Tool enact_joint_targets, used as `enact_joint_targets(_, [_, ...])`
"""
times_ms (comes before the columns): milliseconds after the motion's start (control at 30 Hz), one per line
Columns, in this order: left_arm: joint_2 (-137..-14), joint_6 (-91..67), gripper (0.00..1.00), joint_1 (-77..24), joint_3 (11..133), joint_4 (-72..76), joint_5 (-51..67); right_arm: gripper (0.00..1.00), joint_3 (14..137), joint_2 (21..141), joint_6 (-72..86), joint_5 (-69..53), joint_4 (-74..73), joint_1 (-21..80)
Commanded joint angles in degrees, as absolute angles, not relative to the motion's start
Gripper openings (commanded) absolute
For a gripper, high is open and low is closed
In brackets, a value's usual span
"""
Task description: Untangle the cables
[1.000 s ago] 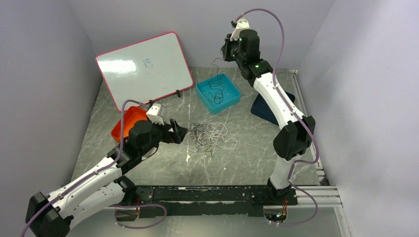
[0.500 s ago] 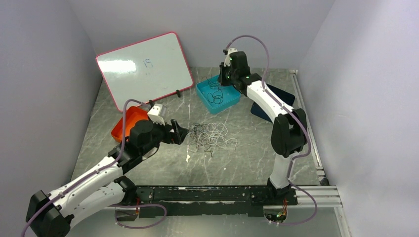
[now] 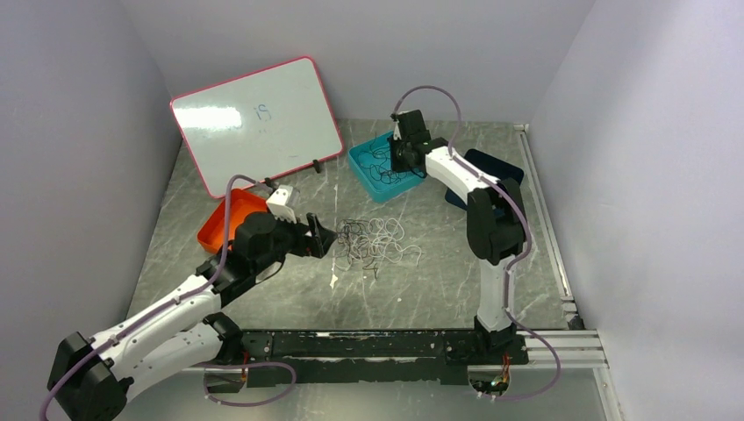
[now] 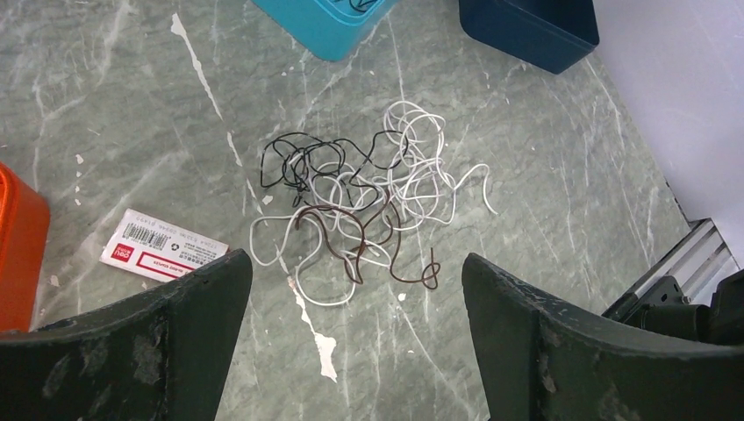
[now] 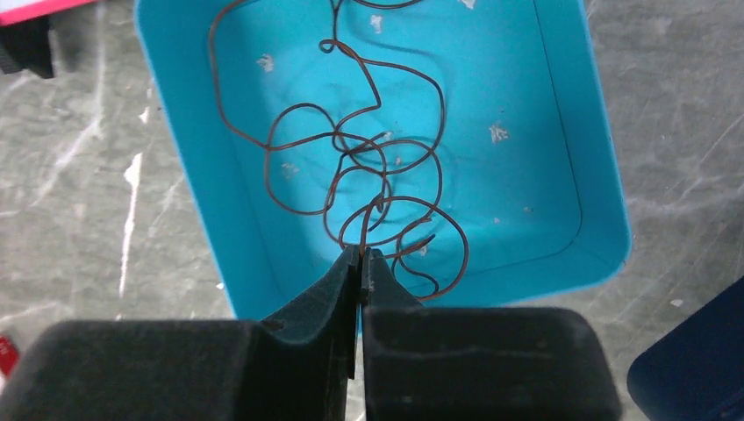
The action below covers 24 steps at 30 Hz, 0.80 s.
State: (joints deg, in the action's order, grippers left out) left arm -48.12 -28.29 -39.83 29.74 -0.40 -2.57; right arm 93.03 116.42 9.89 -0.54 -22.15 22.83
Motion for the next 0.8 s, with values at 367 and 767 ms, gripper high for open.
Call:
enact_joint_targets(367, [-49.12,-28.74,0.97,-39.59,31.39,-0.32,-1.49,0.37,98.02,116.23,7.41,2.18,-21.94,22.43])
enact_joint_targets(767, [-51.02,-27.18,0.99,-39.55,33.52,0.18,-1.18,0.54,89.25,100.61,8.2,2.45,-23.75,22.42])
